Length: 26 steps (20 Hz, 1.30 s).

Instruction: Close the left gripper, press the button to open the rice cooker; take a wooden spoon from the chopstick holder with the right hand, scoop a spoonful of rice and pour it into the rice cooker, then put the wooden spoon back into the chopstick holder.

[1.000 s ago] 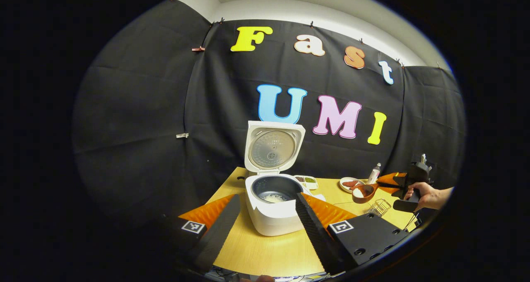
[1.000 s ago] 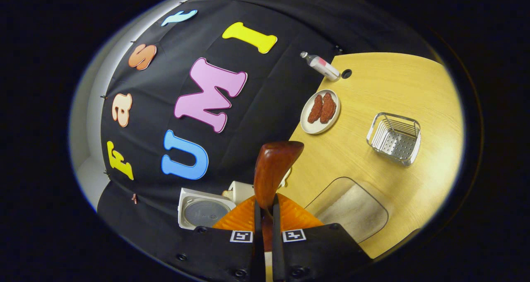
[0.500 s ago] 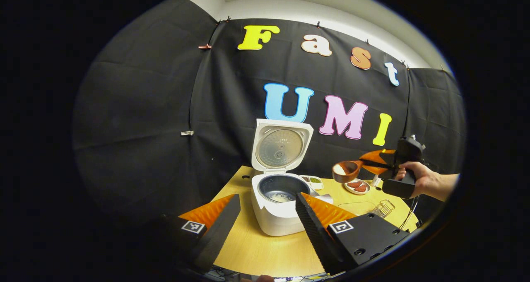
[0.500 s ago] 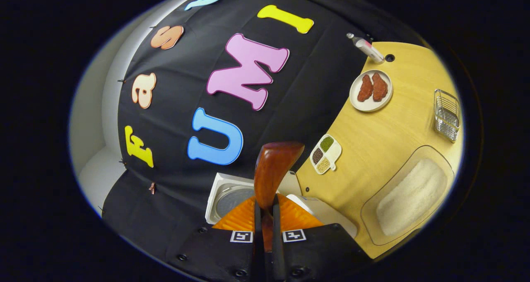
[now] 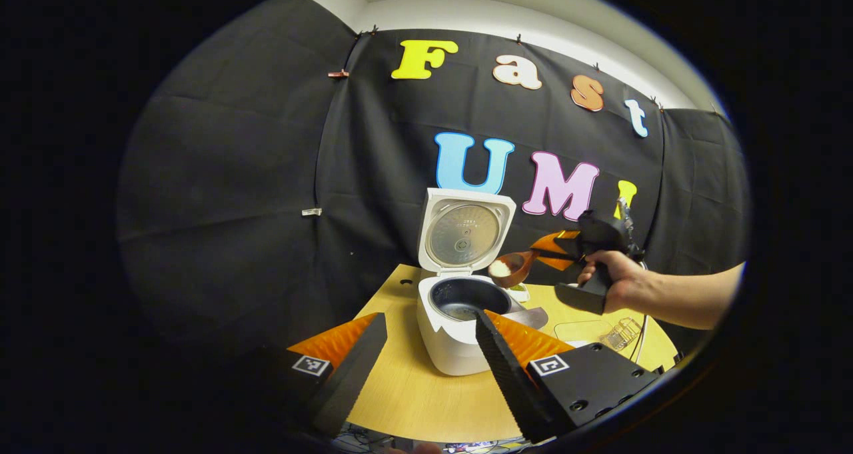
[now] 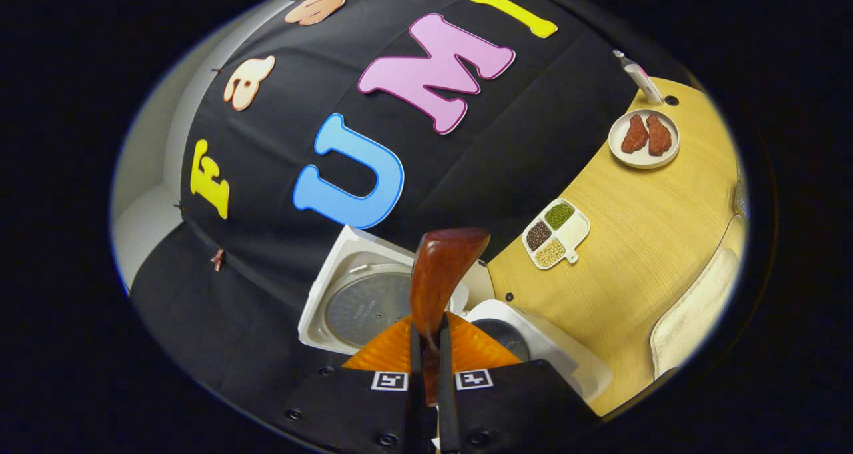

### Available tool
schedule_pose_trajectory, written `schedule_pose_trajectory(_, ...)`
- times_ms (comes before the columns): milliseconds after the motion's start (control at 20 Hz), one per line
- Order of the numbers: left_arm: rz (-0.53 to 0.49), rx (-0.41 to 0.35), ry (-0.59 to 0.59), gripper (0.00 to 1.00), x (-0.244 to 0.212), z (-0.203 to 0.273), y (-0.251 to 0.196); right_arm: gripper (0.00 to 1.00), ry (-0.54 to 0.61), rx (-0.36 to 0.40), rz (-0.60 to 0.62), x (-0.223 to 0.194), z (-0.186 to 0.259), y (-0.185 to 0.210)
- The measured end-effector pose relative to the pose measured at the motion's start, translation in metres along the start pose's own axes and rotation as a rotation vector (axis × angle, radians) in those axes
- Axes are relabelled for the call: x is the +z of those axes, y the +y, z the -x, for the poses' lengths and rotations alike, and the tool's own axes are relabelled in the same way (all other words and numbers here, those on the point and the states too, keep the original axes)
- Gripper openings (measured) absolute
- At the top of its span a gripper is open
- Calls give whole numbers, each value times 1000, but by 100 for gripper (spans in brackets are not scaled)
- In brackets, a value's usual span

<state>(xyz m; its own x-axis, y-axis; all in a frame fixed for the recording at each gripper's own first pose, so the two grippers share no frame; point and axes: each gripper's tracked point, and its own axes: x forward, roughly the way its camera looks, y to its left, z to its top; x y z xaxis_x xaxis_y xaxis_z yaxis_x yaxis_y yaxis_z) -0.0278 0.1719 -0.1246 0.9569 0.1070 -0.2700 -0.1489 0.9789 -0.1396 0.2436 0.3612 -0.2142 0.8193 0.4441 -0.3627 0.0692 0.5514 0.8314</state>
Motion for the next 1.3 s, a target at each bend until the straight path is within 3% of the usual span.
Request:
schedule_pose_trajectory(350,34,18,12,93,-10,3,14,11,47,-62,384,-35,-37,2)
schedule_pose_trajectory(850,68,60,17,95,-16,11,40,11,88,-56,808,-58,-60,21)
schedule_pose_trajectory(1150,69,60,21,95,-14,9,39,11,83,0,999,-64,-57,42)
schedule_pose_trajectory(1300,72,59,15,95,-12,9,39,11,75,40,1168,-69,-51,55)
